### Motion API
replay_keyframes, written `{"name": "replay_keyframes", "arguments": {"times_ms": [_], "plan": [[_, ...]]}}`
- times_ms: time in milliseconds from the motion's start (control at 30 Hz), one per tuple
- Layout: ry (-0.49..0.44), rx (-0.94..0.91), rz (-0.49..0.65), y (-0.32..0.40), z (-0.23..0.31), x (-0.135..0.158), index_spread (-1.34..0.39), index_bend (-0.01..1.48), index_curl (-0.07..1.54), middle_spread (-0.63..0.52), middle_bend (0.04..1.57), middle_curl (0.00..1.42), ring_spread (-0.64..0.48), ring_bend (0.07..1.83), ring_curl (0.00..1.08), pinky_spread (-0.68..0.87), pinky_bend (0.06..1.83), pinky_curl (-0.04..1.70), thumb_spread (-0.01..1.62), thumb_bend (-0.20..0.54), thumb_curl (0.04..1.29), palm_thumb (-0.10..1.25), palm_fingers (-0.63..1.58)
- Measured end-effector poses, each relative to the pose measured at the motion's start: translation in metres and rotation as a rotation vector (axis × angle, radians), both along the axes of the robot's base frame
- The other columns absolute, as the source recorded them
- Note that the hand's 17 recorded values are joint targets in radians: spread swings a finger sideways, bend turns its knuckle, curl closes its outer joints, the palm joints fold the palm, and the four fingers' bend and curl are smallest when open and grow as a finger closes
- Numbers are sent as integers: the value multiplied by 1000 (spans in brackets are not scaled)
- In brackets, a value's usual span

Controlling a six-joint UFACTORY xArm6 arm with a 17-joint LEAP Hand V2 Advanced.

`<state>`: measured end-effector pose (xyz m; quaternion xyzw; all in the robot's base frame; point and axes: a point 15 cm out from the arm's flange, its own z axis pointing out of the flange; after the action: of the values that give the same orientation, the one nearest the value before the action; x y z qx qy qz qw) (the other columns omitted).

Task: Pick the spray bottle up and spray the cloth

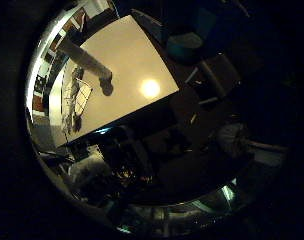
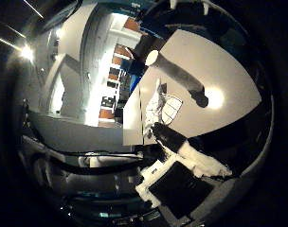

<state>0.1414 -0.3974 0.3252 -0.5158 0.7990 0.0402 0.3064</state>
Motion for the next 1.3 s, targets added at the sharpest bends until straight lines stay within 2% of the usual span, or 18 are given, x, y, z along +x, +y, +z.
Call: {"name": "replay_keyframes", "arguments": {"times_ms": [200,333,600,800,867,1033,1300], "plan": [[-100,104,-37,4,-24,18,-246,151,264,50,315,380,193,501,252,370,467,273,973,-27,317,599,213],[-196,156,-105,-1,-37,27,-235,152,263,65,323,381,212,521,255,373,469,272,973,-20,325,631,220],[-239,199,-163,-8,-62,34,-197,149,262,164,343,377,320,549,252,406,456,269,1000,-25,329,681,171],[-344,258,-233,-6,-70,55,-158,155,263,221,356,373,402,595,257,426,410,265,1001,-29,329,669,149],[-350,264,-233,-4,-74,59,-144,157,266,237,352,369,415,589,255,420,385,263,997,-31,324,649,131],[-346,300,-201,14,-79,71,-129,156,279,234,342,360,347,483,225,381,399,281,988,-34,308,579,118],[-334,380,-111,53,-84,97,-128,147,268,194,321,358,243,470,234,350,433,297,980,-28,302,551,136]]}}
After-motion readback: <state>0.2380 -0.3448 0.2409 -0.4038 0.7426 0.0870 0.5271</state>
